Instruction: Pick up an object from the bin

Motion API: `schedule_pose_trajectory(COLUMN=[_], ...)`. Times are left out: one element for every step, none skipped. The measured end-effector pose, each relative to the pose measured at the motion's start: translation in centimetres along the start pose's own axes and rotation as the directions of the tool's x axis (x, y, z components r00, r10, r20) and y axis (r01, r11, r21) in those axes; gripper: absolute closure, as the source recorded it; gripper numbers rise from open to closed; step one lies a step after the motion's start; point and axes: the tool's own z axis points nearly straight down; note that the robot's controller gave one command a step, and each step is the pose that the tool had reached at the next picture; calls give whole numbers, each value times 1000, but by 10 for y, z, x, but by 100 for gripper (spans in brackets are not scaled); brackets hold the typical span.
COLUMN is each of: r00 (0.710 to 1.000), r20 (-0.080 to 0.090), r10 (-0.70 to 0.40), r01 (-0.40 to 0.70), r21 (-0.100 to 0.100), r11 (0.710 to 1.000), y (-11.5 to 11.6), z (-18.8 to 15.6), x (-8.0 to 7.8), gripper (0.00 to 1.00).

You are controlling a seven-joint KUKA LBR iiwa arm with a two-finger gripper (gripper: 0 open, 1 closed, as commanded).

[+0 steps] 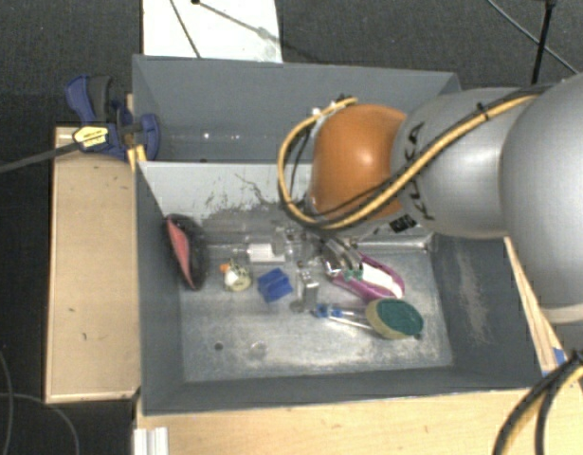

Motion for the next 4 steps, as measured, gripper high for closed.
schedule_pose_trajectory(r00=[988,988,989,989], r20=[-2,4,1,3], r10=[-157,-152,-151,-147], r01=[157,152,151,147], r21=[-2,-1,-3,0], r11=[988,988,989,989], y=[7,7,8,8], z=[42,40,39,-19], x=[-9,-11,-10,-13], gripper=[0,0,100,100])
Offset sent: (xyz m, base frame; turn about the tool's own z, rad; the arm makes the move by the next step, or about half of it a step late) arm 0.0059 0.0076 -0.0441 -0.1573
